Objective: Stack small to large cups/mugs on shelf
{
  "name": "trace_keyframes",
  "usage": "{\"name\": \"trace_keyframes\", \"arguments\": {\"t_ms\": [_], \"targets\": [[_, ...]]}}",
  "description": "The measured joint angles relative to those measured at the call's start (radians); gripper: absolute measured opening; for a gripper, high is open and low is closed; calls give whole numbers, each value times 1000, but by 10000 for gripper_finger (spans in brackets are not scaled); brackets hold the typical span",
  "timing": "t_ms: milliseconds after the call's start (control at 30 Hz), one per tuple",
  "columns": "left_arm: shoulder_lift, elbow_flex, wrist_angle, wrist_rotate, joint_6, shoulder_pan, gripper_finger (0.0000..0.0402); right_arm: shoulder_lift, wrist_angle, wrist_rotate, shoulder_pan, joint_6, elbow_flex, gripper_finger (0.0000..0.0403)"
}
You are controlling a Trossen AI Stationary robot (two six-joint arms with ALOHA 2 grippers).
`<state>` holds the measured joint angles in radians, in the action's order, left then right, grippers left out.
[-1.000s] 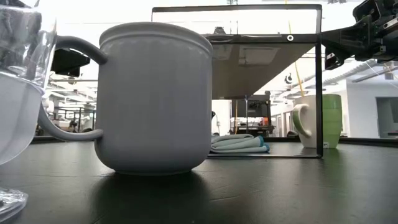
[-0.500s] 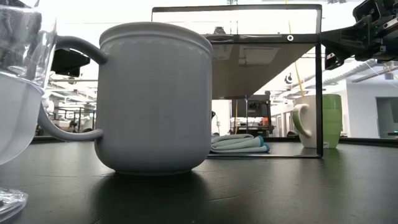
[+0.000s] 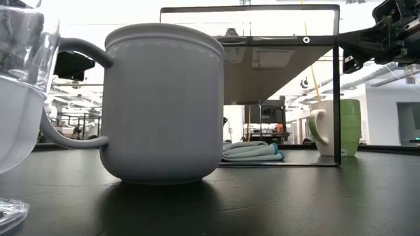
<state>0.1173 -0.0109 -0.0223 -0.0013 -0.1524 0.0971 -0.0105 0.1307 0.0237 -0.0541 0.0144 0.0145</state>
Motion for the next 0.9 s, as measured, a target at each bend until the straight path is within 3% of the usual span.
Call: {"name": "trace_keyframes", "arguments": {"t_ms": [800, 900], "targets": [[0, 1, -167, 0, 141, 0, 42, 0, 0, 0, 0, 0, 0, 0], [1, 1, -183, 49, 147, 0, 42, 0, 0, 0, 0, 0, 0, 0]]}}
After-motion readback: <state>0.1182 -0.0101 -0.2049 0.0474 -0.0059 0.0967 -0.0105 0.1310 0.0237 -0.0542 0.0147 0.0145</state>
